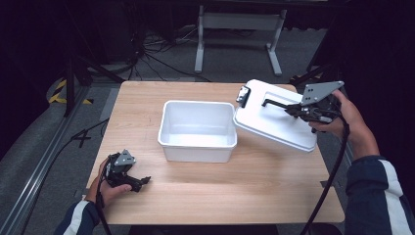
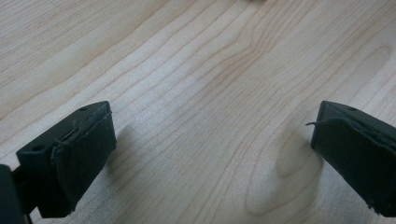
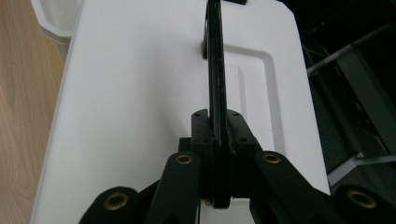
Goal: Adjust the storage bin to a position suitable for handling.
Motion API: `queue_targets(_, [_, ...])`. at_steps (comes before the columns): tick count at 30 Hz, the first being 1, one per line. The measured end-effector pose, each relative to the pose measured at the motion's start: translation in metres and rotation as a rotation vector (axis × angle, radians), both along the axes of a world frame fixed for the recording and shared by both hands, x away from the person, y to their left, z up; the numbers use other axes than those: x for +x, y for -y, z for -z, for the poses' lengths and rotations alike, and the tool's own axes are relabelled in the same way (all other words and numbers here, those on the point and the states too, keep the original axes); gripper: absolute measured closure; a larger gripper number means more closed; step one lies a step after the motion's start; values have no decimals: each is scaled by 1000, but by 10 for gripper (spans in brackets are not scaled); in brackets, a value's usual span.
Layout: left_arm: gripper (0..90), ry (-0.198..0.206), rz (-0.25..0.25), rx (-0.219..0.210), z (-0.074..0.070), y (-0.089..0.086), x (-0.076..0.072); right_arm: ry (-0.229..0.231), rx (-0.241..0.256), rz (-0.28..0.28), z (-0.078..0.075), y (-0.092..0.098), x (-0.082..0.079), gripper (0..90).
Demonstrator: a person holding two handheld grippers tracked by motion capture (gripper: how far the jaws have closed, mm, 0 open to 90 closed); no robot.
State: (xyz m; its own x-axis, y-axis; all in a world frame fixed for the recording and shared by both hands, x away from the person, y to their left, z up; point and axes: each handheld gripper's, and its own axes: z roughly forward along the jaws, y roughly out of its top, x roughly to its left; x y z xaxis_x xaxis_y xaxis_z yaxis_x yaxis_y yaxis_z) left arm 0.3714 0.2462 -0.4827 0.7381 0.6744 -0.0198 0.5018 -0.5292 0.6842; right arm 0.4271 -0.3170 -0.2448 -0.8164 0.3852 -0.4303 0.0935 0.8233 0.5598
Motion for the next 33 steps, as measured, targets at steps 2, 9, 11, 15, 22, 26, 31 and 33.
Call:
queue_targets(2, [4, 0, 0, -1, 0, 0, 0, -7, 6, 8, 3, 8, 0, 847])
queue_targets(9, [4, 0, 0, 0, 0, 0, 0, -27, 14, 58, 18, 32, 2, 847])
queue_targets(11, [4, 0, 1, 0, 0, 0, 0, -28, 13, 69, 20, 34, 2, 848])
queue_targets(15, [4, 0, 1, 0, 0, 0, 0, -53, 20, 92, 33, 43, 7, 848])
queue_targets(22, [3, 0, 0, 0, 0, 0, 0, -96, 6, 84, 53, 38, 19, 848])
queue_targets(26, [4, 0, 1, 0, 0, 0, 0, -113, 8, 84, 63, 36, 23, 848])
queue_targets(31, [4, 0, 1, 0, 0, 0, 0, -133, -3, 91, 78, 32, 31, 848])
queue_targets(33, [4, 0, 1, 0, 0, 0, 0, -145, -7, 89, 84, 29, 33, 848])
